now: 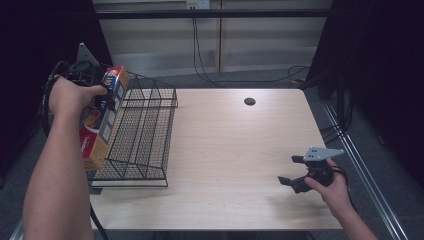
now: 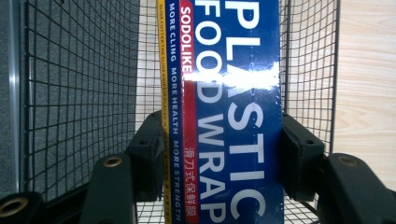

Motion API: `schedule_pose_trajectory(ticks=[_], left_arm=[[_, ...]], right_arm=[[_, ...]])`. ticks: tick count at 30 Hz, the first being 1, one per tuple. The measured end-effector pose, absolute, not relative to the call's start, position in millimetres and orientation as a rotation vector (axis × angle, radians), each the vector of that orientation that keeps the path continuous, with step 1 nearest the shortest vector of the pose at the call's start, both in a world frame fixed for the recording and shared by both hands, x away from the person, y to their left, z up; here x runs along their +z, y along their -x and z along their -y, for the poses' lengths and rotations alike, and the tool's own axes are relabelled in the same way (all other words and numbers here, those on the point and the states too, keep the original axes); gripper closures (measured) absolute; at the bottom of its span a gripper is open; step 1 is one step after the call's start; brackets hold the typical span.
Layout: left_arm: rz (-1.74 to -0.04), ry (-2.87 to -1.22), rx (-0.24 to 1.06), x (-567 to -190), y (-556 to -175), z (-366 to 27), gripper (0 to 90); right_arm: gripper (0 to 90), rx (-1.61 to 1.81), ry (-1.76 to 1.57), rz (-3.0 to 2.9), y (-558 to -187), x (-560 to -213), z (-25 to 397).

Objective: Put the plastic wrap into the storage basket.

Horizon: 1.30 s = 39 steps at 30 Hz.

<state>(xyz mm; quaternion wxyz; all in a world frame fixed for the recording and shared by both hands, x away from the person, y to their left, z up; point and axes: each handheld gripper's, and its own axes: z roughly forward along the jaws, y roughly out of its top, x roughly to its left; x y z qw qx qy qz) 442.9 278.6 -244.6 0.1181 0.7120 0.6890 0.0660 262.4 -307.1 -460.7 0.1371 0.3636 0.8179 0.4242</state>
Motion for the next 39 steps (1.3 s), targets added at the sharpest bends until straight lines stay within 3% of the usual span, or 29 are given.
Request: schedule_pose_trajectory(ticks=[39], left_arm=[[-2.058, -2.068, 0.158, -275.6, -450.6, -286.4, 42.6]], right_arm=[[3.4, 1.228, -1.051, -2.367, -261.8, -461.2, 307.6]])
